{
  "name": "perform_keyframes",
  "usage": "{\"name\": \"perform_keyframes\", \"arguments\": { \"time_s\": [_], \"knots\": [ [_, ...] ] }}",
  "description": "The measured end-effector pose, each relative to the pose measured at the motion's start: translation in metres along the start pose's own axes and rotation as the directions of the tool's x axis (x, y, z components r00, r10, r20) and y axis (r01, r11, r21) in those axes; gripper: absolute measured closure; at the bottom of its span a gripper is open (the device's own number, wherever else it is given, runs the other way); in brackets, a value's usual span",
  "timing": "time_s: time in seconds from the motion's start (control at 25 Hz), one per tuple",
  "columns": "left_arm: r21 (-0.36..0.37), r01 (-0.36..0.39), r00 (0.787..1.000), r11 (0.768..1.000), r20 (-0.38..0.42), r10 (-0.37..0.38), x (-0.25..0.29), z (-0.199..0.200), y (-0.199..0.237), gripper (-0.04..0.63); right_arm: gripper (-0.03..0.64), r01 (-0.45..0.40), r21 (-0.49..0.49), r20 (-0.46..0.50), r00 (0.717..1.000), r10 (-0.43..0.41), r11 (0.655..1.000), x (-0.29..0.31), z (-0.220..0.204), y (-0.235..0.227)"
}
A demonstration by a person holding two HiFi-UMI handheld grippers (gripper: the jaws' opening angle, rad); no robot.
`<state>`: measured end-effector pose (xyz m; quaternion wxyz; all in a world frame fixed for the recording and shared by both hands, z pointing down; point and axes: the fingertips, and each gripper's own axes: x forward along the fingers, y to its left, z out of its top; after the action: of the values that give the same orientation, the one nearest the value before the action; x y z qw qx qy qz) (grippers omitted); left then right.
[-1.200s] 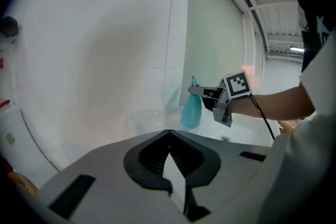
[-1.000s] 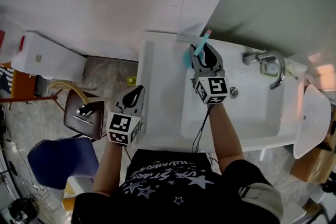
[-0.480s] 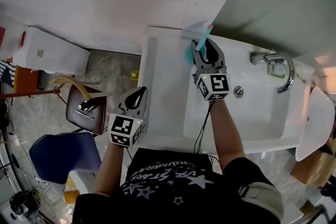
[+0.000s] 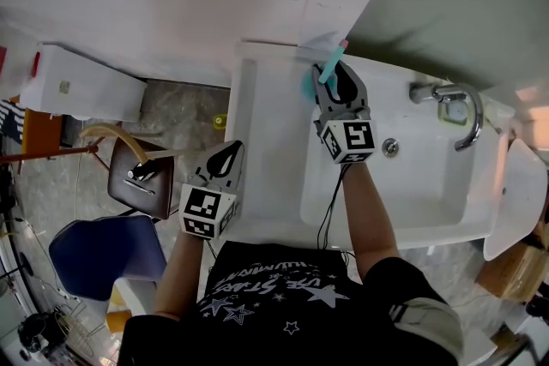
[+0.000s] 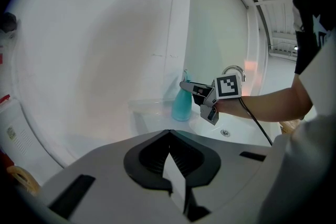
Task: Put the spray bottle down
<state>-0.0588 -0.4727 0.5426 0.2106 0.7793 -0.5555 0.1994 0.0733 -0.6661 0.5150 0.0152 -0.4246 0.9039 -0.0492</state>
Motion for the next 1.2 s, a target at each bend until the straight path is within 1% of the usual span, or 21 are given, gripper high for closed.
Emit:
{"name": "perform_keyframes", "arguments": {
  "time_s": [0.12, 0.28, 0.4, 0.44, 0.56, 0.72, 0.92, 1.08, 1.2],
  "knots": [
    [0.002, 0.011, 1.0, 1.0, -0.013, -0.011, -0.002, -0.003, -0.002, 0.58, 0.434, -0.004, -0.007, -0.027, 1.0, 0.004, 1.0, -0.001, -0.004, 0.002],
    [0.008, 0.017, 1.0, 1.0, 0.012, -0.017, -0.006, 0.002, -0.002, 0.58, 0.416, -0.002, -0.028, -0.087, 0.996, 0.0, 1.0, -0.004, -0.011, 0.004],
    [0.015, 0.027, 0.999, 1.0, 0.034, -0.028, -0.009, 0.004, -0.002, 0.579, 0.364, 0.013, -0.032, -0.124, 0.992, -0.017, 0.999, -0.011, -0.013, 0.003],
    [0.015, 0.033, 0.999, 0.999, 0.036, -0.034, -0.011, 0.006, -0.002, 0.58, 0.356, 0.022, -0.032, -0.132, 0.991, -0.026, 0.999, -0.014, -0.012, 0.002],
    [0.026, 0.047, 0.998, 0.999, 0.04, -0.048, -0.017, 0.008, -0.002, 0.58, 0.351, 0.056, -0.042, -0.148, 0.987, -0.062, 0.998, -0.023, -0.009, 0.002],
    [0.052, 0.078, 0.995, 0.996, 0.055, -0.081, -0.03, 0.007, -0.006, 0.58, 0.347, 0.081, -0.047, -0.162, 0.983, -0.088, 0.996, -0.037, -0.003, 0.012],
    [0.097, 0.118, 0.99, 0.988, 0.07, -0.125, -0.056, 0.0, -0.006, 0.58, 0.348, 0.127, -0.057, -0.15, 0.98, -0.134, 0.99, -0.063, 0.012, 0.037],
    [0.114, 0.187, 0.977, 0.976, 0.079, -0.196, -0.078, -0.006, -0.012, 0.58, 0.348, 0.191, -0.051, -0.118, 0.973, -0.196, 0.98, -0.092, 0.027, 0.059],
    [0.125, 0.227, 0.966, 0.966, 0.098, -0.24, -0.087, -0.008, -0.013, 0.58, 0.354, 0.261, -0.073, -0.075, 0.961, -0.266, 0.963, -0.119, 0.045, 0.074]
  ]
}}
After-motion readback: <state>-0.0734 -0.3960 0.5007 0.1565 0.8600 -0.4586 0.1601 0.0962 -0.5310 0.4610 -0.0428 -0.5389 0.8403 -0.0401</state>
